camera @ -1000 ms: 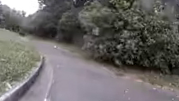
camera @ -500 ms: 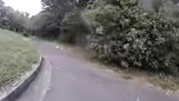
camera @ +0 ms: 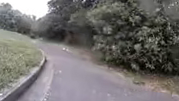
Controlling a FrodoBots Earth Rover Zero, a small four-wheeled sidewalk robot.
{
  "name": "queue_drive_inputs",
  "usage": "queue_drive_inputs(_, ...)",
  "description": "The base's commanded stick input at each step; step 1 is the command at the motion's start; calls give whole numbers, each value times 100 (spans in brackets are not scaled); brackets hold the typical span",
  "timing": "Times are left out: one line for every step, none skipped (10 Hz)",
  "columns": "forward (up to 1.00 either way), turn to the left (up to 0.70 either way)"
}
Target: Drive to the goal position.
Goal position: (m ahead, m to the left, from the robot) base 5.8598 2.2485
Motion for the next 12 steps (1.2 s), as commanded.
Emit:
queue_drive_inputs(70,2)
queue_drive_inputs(70,3)
queue_drive_inputs(70,7)
queue_drive_inputs(70,10)
queue_drive_inputs(70,14)
queue_drive_inputs(70,17)
queue_drive_inputs(70,21)
queue_drive_inputs(70,25)
queue_drive_inputs(70,28)
queue_drive_inputs(70,31)
queue_drive_inputs(70,31)
queue_drive_inputs(70,32)
